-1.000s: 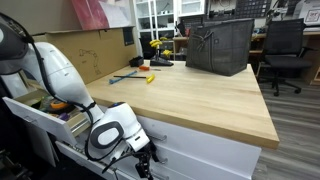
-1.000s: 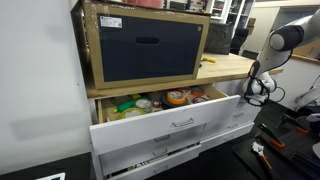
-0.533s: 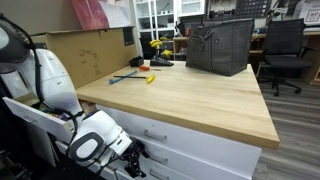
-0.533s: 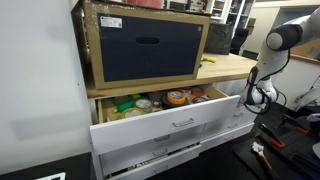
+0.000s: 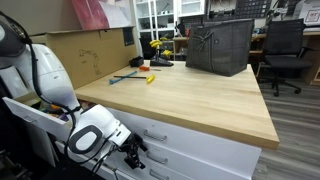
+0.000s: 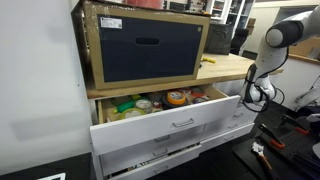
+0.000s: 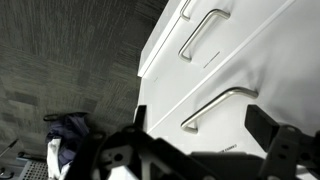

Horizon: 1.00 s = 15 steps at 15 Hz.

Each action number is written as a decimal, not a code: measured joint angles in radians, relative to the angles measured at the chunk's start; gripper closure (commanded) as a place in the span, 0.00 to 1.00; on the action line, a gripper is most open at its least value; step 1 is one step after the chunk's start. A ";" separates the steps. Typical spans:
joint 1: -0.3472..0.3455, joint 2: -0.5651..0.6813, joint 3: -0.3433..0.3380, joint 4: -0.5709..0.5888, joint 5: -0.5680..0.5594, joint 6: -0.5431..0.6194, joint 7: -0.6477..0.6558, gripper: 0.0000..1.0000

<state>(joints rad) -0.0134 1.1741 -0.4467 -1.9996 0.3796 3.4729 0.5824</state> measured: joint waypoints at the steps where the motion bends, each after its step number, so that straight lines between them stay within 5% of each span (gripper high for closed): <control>1: -0.007 -0.017 0.004 -0.008 0.004 0.000 -0.013 0.00; 9: -0.216 -0.245 0.168 -0.274 -0.030 -0.001 -0.236 0.00; 15: -0.324 -0.315 0.162 -0.390 -0.050 -0.007 -0.282 0.00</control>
<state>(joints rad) -0.3377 0.8593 -0.2852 -2.3901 0.3300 3.4658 0.3001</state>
